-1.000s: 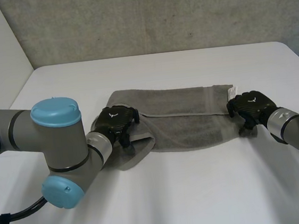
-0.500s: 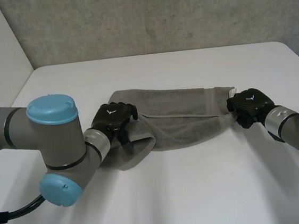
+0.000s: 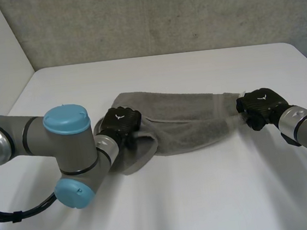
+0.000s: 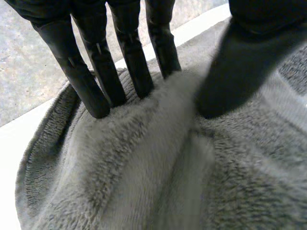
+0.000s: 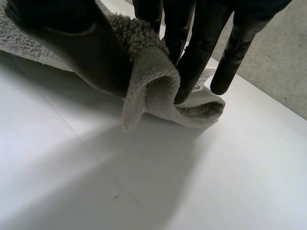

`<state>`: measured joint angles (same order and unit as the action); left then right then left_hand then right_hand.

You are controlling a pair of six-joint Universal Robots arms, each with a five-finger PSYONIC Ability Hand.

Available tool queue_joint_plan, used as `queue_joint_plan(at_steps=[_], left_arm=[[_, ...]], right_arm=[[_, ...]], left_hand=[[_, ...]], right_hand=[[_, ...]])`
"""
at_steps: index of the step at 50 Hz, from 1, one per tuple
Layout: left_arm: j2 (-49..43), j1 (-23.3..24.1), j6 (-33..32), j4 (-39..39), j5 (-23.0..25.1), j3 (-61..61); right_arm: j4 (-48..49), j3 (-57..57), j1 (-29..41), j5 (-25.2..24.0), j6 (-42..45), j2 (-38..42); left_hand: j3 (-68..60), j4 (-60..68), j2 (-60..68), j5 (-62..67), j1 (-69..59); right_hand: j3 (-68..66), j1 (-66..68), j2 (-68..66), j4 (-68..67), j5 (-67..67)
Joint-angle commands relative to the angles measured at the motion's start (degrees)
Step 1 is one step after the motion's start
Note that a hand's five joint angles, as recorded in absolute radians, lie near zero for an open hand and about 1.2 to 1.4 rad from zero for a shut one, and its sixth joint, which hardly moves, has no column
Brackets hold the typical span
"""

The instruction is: Fold the towel.

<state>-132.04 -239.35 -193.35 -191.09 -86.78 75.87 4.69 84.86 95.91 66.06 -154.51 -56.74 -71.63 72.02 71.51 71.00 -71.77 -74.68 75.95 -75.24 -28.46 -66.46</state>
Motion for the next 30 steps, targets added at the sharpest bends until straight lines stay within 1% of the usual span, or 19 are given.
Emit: queue_joint_plan(at_steps=[1,2,3,5,6,8,11,13,14,16,17,19,23,25,26,28,29,30], left_arm=[[1.61,-1.64,-0.97,-0.86,-1.99,-0.81],[3.35,-2.60,-0.28,-0.86,-3.12,-0.64],[3.37,-2.61,-0.27,-0.86,-3.13,-0.64],[7.31,-5.41,0.78,-0.78,-4.18,0.06],[7.33,-5.42,0.79,-0.78,-4.19,0.06],[10.22,-7.17,1.57,-0.69,-4.10,0.41],[11.02,-8.06,1.75,-0.60,-3.92,0.42],[11.72,-10.77,1.67,-0.69,-3.66,0.59],[11.72,-10.78,1.67,-0.69,-3.66,0.59],[11.81,-14.11,1.40,-0.78,-3.57,0.42],[11.81,-14.12,1.40,-0.78,-3.57,0.42],[10.76,-16.31,1.05,-0.95,-3.57,-0.28],[9.26,-17.99,0.87,-1.66,-3.66,-0.99],[6.37,-20.17,-0.44,-3.05,-3.66,-2.48],[6.36,-20.19,-0.44,-3.06,-3.66,-2.48],[4.09,-22.28,-3.42,-4.37,-3.66,-3.97],[4.08,-22.30,-3.43,-4.38,-3.66,-3.98],[3.38,-23.08,-5.00,-4.73,-3.57,-4.33]], right_arm=[[0.14,-0.66,-0.37,1.09,-0.01,0.05],[0.14,-0.83,-0.55,1.18,-0.01,0.05],[0.14,-0.84,-0.55,1.18,-0.01,0.05],[0.05,-1.01,-1.25,1.53,-0.09,-0.13],[0.05,-1.01,-1.25,1.53,-0.09,-0.13],[-0.03,-1.27,-2.13,2.32,-0.18,-0.57],[-0.04,-1.45,-2.48,2.85,-0.27,-0.74],[-0.21,-1.89,-3.01,4.16,-0.27,-1.01],[-0.21,-1.89,-3.01,4.17,-0.27,-1.01],[-0.56,-2.07,-3.27,4.69,-0.27,-0.92],[-0.56,-2.07,-3.27,4.69,-0.27,-0.92],[-0.74,-1.98,-3.27,4.52,-0.18,-0.92],[-0.83,-1.80,-3.01,4.25,-0.09,-0.83],[-1.35,-1.80,-2.92,4.25,-0.01,-0.74],[-1.35,-1.80,-2.92,4.25,-0.01,-0.74],[-1.97,-1.80,-2.66,4.08,-0.09,-0.74],[-1.97,-1.80,-2.66,4.08,-0.09,-0.74],[-1.97,-1.72,-2.49,3.99,-0.09,-0.66]], left_hand=[[-8.37,7.98,8.49,-1.00,-8.23],[-8.37,7.98,8.49,-1.00,-8.23],[-8.37,7.98,8.49,-1.00,-8.23],[-8.37,7.98,8.49,-1.00,-8.23],[-8.37,7.98,8.49,-1.00,-8.23],[-8.37,7.98,8.49,-1.00,-8.23],[-8.37,7.98,8.49,-1.00,-8.23],[-8.37,7.98,8.49,-1.00,-8.23],[-8.37,7.98,8.49,-1.00,-8.23],[-8.37,7.98,8.49,-1.00,-8.23],[-8.37,7.98,8.49,-1.00,-8.23],[-8.37,7.98,8.49,-1.00,-8.23],[-8.37,7.98,8.49,-1.00,-8.23],[-8.37,7.98,8.49,-1.00,-8.23],[-8.37,7.98,8.49,-1.00,-8.23],[-7.56,7.17,7.68,-1.81,-7.42],[-7.55,7.16,7.67,-1.82,-7.41],[-1.22,0.84,1.34,-8.15,-1.08]], right_hand=[[-5.32,4.05,-4.76,-51.54,-3.54],[-5.32,4.05,-4.76,-51.54,-3.54],[-5.32,4.05,-4.76,-51.54,-3.54],[-5.32,4.05,-4.76,-51.54,-3.54],[-5.32,4.05,-4.76,-51.54,-3.54],[-5.32,4.05,-4.76,-51.54,-3.54],[-5.32,4.05,-4.76,-51.54,-3.54],[-5.32,4.05,-4.76,-51.54,-3.54],[-5.32,4.05,-4.76,-51.54,-3.54],[-5.32,4.05,-4.76,-51.54,-3.54],[-5.32,4.05,-4.76,-51.54,-3.54],[-5.32,4.05,-4.76,-51.54,-3.54],[-5.32,4.05,-4.76,-51.54,-3.54],[-5.32,4.05,-4.76,-51.54,-3.54],[-5.32,4.05,-4.76,-51.54,-3.54],[-5.32,4.05,-4.76,-51.54,-3.54],[-5.32,4.05,-4.76,-51.54,-3.54],[-5.32,4.05,-4.76,-51.54,-3.54]])
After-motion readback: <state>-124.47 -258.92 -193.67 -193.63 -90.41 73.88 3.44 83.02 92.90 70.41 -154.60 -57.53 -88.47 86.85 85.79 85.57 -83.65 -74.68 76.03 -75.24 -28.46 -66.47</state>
